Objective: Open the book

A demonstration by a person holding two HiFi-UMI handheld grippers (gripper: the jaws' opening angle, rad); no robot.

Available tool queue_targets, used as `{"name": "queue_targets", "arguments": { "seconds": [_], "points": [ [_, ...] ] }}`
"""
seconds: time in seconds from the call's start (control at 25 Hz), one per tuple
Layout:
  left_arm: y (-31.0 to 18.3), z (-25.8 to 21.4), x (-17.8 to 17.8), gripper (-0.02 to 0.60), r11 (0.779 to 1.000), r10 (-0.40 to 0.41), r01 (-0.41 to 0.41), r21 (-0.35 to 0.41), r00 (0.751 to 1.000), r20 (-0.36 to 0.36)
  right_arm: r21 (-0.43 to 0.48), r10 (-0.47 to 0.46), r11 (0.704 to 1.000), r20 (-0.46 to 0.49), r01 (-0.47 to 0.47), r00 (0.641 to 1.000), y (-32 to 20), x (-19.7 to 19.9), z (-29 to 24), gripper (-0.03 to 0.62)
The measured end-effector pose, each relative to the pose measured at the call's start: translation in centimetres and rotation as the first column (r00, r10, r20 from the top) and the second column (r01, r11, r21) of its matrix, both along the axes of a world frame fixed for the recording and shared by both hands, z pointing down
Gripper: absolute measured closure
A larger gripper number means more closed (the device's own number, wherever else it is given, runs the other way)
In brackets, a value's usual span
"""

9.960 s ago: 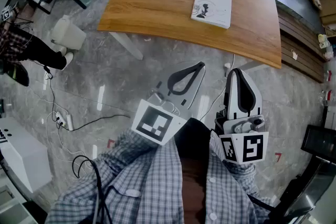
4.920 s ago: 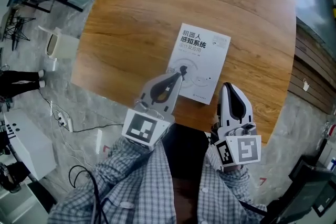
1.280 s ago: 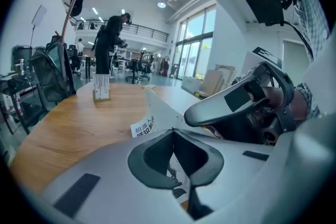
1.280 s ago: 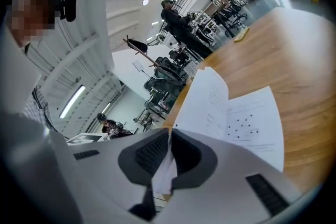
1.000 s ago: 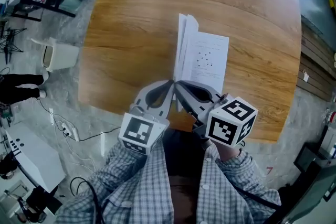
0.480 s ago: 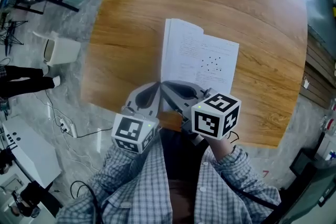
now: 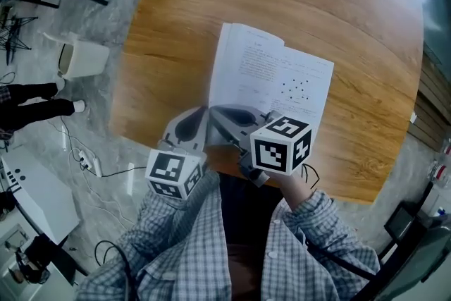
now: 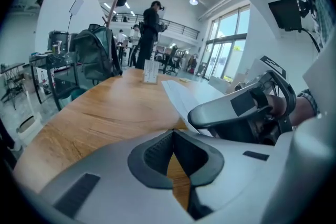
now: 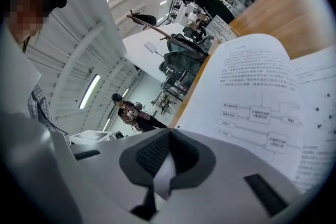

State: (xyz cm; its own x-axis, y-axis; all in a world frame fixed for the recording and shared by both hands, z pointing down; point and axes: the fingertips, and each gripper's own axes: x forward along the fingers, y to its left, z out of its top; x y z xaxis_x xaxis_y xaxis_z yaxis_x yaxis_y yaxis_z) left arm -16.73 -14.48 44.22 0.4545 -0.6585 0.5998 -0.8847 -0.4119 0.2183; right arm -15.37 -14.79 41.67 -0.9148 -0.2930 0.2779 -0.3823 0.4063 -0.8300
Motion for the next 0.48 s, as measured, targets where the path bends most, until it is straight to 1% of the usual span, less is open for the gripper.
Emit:
{"name": "queue_targets", "arguments": {
  "seconds": [0.12,0.28,0.4,0.48],
  "points": [
    [-0.2,0.8,-1.4,0.572,0.999,-0.034,0.034,-0.009,0.999,0.011,-0.007,-0.022,1.000,0.001,0.022,1.000,-0.1,-1.4,0.7,0.575],
    [-1.1,2.2,-3.5,0.572,0.996,-0.089,0.089,-0.011,0.996,0.030,0.006,-0.048,0.999,0.016,0.048,0.999,-0.4,-3.5,1.6,0.574],
    [-2.1,3.6,-4.9,0.572,0.993,-0.119,0.120,-0.023,0.992,0.044,0.013,-0.039,0.999,0.021,0.038,0.999,-0.9,-4.7,2.5,0.574],
    [-2.6,4.4,-5.2,0.572,0.990,-0.134,0.135,-0.029,0.990,0.039,0.010,-0.025,1.000,0.013,0.025,1.000,-1.1,-5.1,3.3,0.574]
  ]
}}
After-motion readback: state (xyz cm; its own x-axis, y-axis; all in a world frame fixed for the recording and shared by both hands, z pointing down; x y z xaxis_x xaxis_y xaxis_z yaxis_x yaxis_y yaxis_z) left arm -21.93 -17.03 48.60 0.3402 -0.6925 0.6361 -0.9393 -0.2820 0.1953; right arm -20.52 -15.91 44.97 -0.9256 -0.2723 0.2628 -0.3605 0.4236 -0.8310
